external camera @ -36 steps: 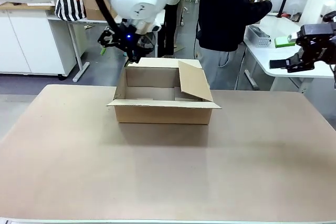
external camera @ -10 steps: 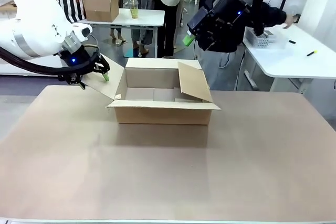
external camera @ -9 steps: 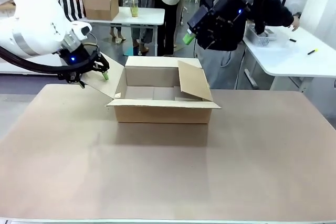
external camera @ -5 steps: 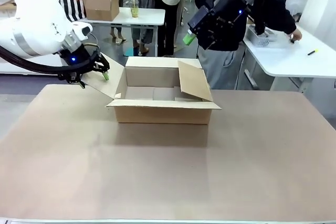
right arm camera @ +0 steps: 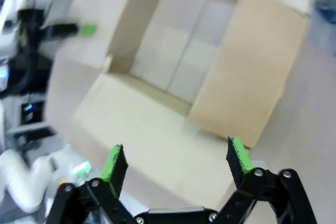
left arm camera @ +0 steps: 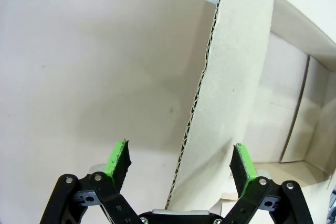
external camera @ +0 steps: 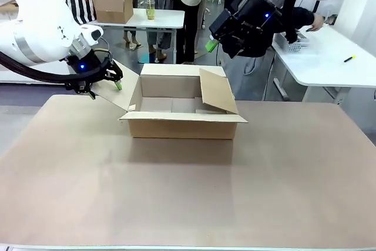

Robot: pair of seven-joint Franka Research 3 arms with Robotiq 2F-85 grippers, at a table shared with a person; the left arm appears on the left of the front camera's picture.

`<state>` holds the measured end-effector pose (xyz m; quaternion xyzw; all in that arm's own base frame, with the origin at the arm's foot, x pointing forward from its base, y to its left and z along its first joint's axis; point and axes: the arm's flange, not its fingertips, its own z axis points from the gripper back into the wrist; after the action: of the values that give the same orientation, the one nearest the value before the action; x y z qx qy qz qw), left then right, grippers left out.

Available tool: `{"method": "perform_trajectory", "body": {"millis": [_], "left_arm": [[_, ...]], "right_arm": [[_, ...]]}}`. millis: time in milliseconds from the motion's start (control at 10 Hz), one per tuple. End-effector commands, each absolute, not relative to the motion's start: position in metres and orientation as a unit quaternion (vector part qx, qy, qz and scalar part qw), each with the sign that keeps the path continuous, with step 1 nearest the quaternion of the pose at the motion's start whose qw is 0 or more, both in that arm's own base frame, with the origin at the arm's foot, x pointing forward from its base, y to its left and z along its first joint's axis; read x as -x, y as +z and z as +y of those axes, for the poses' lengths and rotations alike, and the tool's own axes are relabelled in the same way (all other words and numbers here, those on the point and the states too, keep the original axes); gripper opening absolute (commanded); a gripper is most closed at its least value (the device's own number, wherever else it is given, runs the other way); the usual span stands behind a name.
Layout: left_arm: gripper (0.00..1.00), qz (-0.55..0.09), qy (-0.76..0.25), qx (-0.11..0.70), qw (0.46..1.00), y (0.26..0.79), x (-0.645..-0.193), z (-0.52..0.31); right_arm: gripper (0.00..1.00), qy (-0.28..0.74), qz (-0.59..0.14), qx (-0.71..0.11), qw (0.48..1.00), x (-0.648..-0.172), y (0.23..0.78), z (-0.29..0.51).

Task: Pack the gift set into the box.
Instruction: Place both hands on the side flaps of the Package Box and spread them outward.

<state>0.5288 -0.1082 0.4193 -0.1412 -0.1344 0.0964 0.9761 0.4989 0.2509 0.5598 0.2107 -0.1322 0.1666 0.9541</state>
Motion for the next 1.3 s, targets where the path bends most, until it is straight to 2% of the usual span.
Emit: {"method": "perform_trajectory", "body": {"millis": [0,100,600,900,1200], "left_arm": [[1.0,-0.133,0.104,0.136,0.976,0.422,-0.529,-0.109],[1.0,-0.133,0.104,0.136,0.976,0.422,-0.529,-0.109],[1.0,-0.133,0.104,0.136,0.976,0.422,-0.529,-0.109],[1.0,-0.133,0.104,0.136,0.976,0.422,-0.529,-0.109],[1.0,-0.133,0.104,0.136,0.976,0.422,-0.529,-0.109]], "right_arm": [[1.0,0.069,-0.111,-0.095,0.987,-0.517,0.527,0.309],[1.0,0.031,-0.114,-0.023,0.993,-0.525,0.511,0.326],[1.0,0.083,-0.08,0.103,0.988,-0.552,0.441,0.409],[1.0,0.042,-0.065,0.21,0.975,-0.559,0.409,0.394],[1.0,-0.005,-0.069,0.237,0.969,-0.562,0.414,0.362]]}}
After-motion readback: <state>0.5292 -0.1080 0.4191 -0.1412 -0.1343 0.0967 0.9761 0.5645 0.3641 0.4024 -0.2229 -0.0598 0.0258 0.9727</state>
